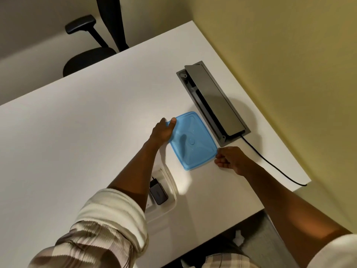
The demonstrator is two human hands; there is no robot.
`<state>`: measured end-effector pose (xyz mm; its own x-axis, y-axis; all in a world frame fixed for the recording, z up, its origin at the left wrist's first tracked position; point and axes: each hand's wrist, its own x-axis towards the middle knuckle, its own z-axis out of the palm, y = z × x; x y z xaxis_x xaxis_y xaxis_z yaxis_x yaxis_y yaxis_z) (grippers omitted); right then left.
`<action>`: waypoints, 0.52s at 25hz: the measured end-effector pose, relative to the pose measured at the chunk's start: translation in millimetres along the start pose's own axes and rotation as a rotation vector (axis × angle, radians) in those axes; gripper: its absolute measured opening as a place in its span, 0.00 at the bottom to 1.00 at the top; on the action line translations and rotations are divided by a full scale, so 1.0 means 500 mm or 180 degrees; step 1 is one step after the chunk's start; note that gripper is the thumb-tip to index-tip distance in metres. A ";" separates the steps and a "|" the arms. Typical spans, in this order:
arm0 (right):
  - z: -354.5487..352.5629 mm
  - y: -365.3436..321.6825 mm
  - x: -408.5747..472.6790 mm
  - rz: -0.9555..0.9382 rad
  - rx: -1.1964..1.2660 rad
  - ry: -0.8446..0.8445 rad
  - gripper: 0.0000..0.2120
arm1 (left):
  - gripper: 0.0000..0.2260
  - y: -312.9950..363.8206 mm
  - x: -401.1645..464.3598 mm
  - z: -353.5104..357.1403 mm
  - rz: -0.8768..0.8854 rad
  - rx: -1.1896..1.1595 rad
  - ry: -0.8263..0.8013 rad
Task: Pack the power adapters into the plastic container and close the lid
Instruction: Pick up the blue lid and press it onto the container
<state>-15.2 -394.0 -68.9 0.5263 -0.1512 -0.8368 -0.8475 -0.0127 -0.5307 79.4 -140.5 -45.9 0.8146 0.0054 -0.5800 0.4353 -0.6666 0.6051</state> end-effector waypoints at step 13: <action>0.093 -0.061 -0.103 -0.0676 0.0032 0.0257 0.10 | 0.27 -0.050 -0.146 -0.110 0.0447 -0.0762 0.0629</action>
<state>-13.3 -339.7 -15.9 0.6851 -0.2249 -0.6928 -0.7173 -0.0429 -0.6954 30.3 -83.3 11.2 0.9214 0.0860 -0.3790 0.3721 -0.4772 0.7961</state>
